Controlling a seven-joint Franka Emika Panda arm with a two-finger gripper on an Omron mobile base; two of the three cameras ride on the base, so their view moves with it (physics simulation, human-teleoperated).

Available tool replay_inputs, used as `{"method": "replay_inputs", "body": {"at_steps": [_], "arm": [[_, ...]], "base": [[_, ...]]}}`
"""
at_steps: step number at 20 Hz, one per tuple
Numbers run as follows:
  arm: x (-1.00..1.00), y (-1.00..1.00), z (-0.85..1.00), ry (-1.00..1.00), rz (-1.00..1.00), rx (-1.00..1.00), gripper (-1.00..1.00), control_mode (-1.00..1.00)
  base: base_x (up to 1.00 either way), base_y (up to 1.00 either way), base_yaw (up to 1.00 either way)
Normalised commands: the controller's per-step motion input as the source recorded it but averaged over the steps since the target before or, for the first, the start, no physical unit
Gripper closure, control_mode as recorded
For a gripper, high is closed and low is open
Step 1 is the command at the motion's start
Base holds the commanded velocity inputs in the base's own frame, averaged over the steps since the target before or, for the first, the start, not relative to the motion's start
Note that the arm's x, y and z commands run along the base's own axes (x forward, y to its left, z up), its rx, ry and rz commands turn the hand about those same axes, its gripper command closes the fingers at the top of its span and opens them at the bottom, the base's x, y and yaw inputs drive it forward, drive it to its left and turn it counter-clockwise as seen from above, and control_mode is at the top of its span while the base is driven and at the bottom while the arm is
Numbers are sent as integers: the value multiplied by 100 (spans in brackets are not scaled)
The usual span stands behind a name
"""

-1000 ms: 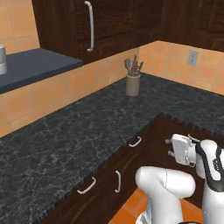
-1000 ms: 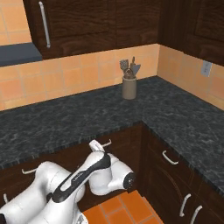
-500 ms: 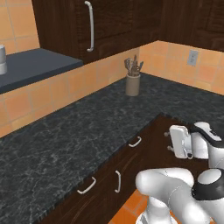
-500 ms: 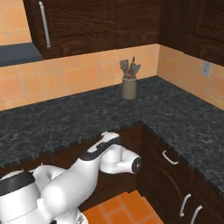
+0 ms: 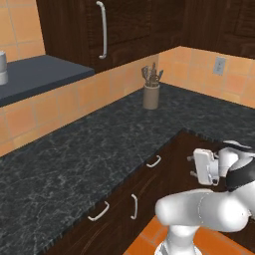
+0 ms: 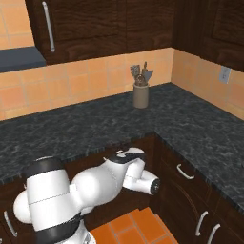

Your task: Take a straw from the drawer in front and place it inside the glass cup on the dining counter.

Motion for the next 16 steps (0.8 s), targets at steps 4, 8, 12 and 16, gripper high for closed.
{"method": "replay_inputs", "body": {"at_steps": [4,8,12,16], "arm": [[36,21,-12,0,-4,6,-100,-100],[27,30,-22,0,-4,3,-100,-100],[16,27,-28,0,-3,0,-100,-100],[17,20,-24,0,-2,0,-100,-100]], "base": [[0,0,0],[0,0,0],[0,0,0],[0,0,0]]}}
